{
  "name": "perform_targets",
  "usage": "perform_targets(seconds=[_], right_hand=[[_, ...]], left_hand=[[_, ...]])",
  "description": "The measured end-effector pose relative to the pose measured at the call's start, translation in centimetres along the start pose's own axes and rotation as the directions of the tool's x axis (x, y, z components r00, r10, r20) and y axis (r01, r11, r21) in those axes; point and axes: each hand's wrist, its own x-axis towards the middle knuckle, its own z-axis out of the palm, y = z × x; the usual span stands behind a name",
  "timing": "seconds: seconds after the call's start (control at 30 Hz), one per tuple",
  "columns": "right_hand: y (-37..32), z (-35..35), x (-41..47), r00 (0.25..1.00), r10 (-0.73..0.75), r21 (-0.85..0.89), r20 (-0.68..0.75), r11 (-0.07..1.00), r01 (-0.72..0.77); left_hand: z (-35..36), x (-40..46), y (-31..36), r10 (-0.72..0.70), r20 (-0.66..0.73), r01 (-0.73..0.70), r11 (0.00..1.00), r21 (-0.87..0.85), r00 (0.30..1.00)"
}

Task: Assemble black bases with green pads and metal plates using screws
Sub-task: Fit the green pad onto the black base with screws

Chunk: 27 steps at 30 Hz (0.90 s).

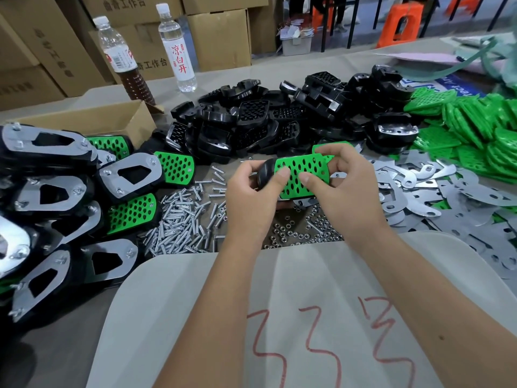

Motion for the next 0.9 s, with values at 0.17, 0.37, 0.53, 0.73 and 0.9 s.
perform_targets(seconds=[0.17,0.37,0.53,0.73,0.9], right_hand=[[0.0,0.0,0.1,0.998,0.043,-0.027,-0.040,0.999,-0.044],[-0.6,-0.5,0.0,0.995,0.089,0.028,0.048,0.995,-0.091],[-0.9,-1.0,0.0,0.954,0.068,0.240,0.291,0.960,-0.141],[-0.8,-0.8,-0.5,0.925,0.093,0.356,0.368,0.905,-0.233],[-1.0,-0.9,-0.5,0.887,0.094,0.462,0.453,0.826,-0.323]], left_hand=[[-0.2,0.2,-0.3,-0.016,-0.005,0.016,1.000,-0.020,1.000],[-0.6,0.2,-0.1,-0.056,0.082,0.071,0.977,-0.201,0.995],[-0.1,0.1,0.1,-0.107,0.144,0.135,0.970,-0.202,0.984],[0.3,0.3,0.0,-0.061,-0.002,0.060,0.990,-0.126,0.998],[0.3,0.2,0.4,-0.160,0.056,0.168,0.971,-0.171,0.985]])
